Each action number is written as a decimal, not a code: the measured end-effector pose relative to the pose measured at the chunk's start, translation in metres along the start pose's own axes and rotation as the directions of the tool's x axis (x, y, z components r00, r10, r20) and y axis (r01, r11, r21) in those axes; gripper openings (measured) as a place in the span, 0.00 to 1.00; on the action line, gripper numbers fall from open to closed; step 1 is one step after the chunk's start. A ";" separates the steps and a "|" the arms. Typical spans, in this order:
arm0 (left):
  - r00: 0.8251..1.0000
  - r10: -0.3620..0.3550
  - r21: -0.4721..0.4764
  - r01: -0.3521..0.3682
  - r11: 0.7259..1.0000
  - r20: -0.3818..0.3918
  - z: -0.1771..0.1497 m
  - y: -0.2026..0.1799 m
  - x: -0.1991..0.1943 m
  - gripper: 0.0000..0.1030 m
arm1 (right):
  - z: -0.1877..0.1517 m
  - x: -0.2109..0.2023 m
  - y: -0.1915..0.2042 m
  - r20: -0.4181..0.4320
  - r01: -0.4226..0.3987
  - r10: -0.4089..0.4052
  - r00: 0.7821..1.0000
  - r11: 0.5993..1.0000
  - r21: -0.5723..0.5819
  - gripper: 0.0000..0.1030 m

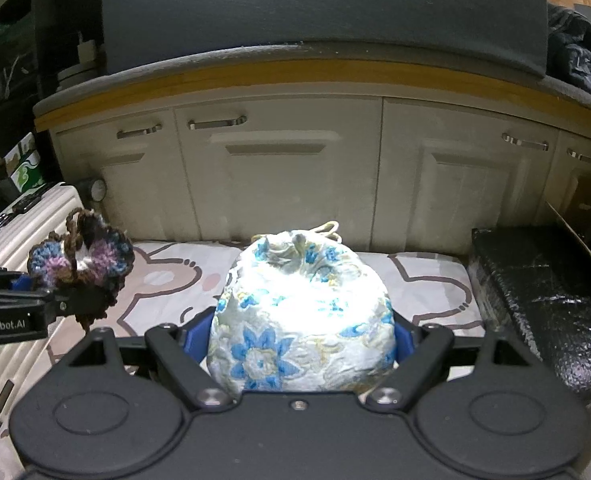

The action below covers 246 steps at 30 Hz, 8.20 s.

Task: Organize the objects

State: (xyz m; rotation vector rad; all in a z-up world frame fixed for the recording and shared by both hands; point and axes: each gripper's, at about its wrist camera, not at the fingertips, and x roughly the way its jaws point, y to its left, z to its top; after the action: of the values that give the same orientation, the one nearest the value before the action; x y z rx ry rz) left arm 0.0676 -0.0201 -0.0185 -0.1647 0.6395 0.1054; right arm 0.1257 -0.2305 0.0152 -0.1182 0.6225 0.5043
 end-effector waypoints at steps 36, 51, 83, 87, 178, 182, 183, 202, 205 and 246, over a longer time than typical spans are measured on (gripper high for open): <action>0.856 0.036 0.239 0.103 0.966 -0.515 -0.091 -0.023 0.067 0.41 | -0.034 0.025 0.024 -0.252 -0.118 0.130 0.959 0.991 0.059 0.82; 0.881 -0.052 0.203 0.165 0.965 -0.469 -0.082 -0.020 0.050 0.61 | -0.059 0.061 0.035 -0.368 -0.102 0.145 0.918 0.986 0.135 0.83; 0.874 -0.030 0.246 0.169 0.954 -0.485 -0.084 -0.022 0.069 0.26 | -0.079 0.099 0.048 -0.500 -0.133 0.093 0.861 0.990 -0.045 0.36; 0.877 -0.036 0.229 0.164 0.959 -0.479 -0.082 -0.020 0.066 0.26 | -0.075 0.096 0.049 -0.496 -0.127 0.094 0.863 0.991 -0.035 0.37; 0.947 0.180 -0.010 -0.189 0.982 -0.267 -0.077 -0.026 -0.095 0.96 | -0.078 -0.097 0.027 -0.289 0.065 -0.052 0.956 0.997 0.035 1.00; 0.946 0.180 -0.006 -0.189 0.982 -0.269 -0.077 -0.025 -0.095 0.96 | -0.079 -0.097 0.028 -0.291 0.068 -0.054 0.955 0.997 0.038 1.00; 0.946 0.181 -0.004 -0.189 0.982 -0.269 -0.077 -0.026 -0.095 0.96 | -0.079 -0.097 0.027 -0.291 0.068 -0.054 0.955 0.997 0.037 1.00; 0.944 0.183 -0.003 -0.191 0.982 -0.276 -0.078 -0.024 -0.095 0.96 | -0.078 -0.096 0.027 -0.293 0.069 -0.057 0.955 0.997 0.033 1.00; 0.944 0.183 -0.002 -0.191 0.982 -0.275 -0.078 -0.024 -0.095 0.96 | -0.078 -0.096 0.027 -0.293 0.069 -0.056 0.955 0.997 0.033 1.00; 0.944 0.184 -0.003 -0.192 0.981 -0.275 -0.077 -0.024 -0.094 0.96 | -0.078 -0.096 0.027 -0.294 0.070 -0.057 0.954 0.997 0.033 1.00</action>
State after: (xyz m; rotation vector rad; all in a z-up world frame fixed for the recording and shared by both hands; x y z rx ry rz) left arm -0.0494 -0.0629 -0.0200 -0.1475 0.9308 0.2803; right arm 0.0045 -0.2665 0.0092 -0.1743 0.9172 0.4133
